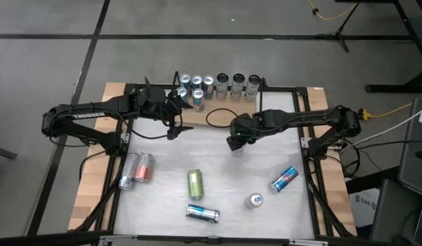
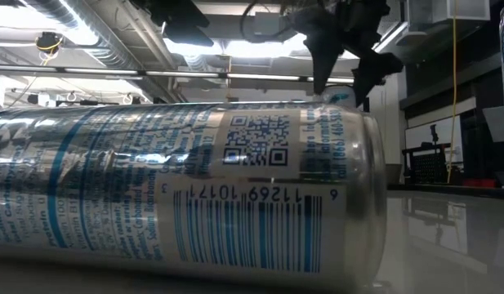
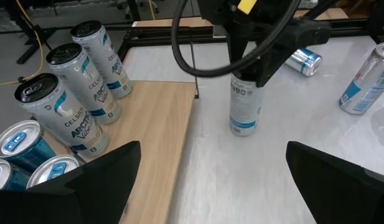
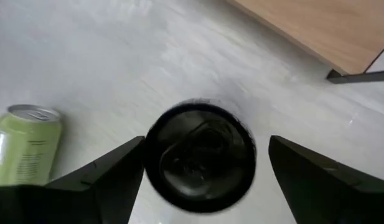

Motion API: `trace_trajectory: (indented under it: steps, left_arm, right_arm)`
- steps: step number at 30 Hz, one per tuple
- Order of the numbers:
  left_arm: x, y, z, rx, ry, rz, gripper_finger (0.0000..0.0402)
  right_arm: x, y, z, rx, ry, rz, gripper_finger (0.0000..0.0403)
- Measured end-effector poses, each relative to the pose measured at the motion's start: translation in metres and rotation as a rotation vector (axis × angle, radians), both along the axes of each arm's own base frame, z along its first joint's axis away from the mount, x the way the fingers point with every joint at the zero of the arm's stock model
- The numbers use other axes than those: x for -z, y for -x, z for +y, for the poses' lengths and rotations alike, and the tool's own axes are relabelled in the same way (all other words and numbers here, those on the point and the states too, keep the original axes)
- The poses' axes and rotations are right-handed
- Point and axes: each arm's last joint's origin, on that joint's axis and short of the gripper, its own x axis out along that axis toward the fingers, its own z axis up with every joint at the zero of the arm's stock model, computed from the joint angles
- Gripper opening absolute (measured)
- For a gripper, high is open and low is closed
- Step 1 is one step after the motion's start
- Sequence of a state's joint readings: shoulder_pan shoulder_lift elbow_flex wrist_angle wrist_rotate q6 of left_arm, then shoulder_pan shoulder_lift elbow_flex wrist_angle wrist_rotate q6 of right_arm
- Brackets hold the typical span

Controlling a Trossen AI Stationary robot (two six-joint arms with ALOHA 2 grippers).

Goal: Place canned beverage on shelf
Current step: Put the white blue soda can on the shelf aligned with the other white blue soda can

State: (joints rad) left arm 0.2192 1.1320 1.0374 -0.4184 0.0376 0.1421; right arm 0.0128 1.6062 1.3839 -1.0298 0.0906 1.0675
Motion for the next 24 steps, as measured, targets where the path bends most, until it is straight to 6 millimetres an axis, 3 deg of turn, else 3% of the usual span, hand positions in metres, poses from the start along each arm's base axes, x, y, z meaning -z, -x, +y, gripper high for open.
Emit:
trace_trajectory:
  steps: [12, 20, 24]
  left_arm:
    - [0.0, 0.0, 0.0, 0.0, 0.0, 0.0, 0.0396]
    - [0.0, 0.0, 0.0, 0.0, 0.0, 0.0, 0.0396]
    - [0.0, 0.0, 0.0, 0.0, 0.0, 0.0, 0.0396]
  right_arm:
    - [-0.02, 0.0, -0.003, -0.005, 0.099, -0.009, 0.0326]
    - [-0.057, -0.006, -0.004, -0.331, 0.27, -0.074, 0.0326]
    - [-0.061, -0.008, -0.003, -0.473, 0.316, -0.093, 0.0326]
